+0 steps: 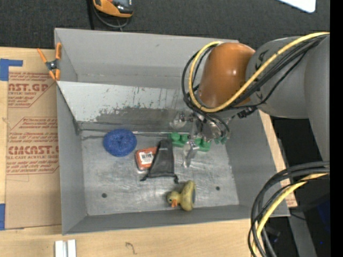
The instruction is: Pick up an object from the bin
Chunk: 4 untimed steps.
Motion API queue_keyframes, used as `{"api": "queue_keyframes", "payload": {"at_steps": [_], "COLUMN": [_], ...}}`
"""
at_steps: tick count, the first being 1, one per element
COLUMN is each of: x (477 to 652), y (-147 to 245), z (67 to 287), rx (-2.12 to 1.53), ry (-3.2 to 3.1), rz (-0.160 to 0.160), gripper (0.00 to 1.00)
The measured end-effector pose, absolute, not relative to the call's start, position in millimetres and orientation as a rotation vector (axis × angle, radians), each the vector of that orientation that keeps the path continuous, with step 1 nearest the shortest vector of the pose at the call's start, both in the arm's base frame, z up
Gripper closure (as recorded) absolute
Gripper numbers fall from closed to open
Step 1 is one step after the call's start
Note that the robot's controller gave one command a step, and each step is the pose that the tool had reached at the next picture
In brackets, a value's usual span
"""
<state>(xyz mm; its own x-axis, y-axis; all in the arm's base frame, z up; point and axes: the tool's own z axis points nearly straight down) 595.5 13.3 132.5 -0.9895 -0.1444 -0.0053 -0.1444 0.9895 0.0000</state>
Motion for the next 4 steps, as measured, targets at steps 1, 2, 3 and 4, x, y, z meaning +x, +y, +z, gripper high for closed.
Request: {"api": "queue_keyframes", "payload": {"at_steps": [1,2,3,4], "x": [594.4,592.4,592.4,590.7], "y": [-9.5,-14.1,-14.1,-13.9], "z": [84.2,75.3,75.4,79.6], "rx": [0.327,-0.003,-0.003,-0.003], "ry": [3.121,3.124,3.124,3.132], "rz": [0.002,0.001,0.001,0.001], "gripper": [0.0,1.0,1.0,1.0]}}
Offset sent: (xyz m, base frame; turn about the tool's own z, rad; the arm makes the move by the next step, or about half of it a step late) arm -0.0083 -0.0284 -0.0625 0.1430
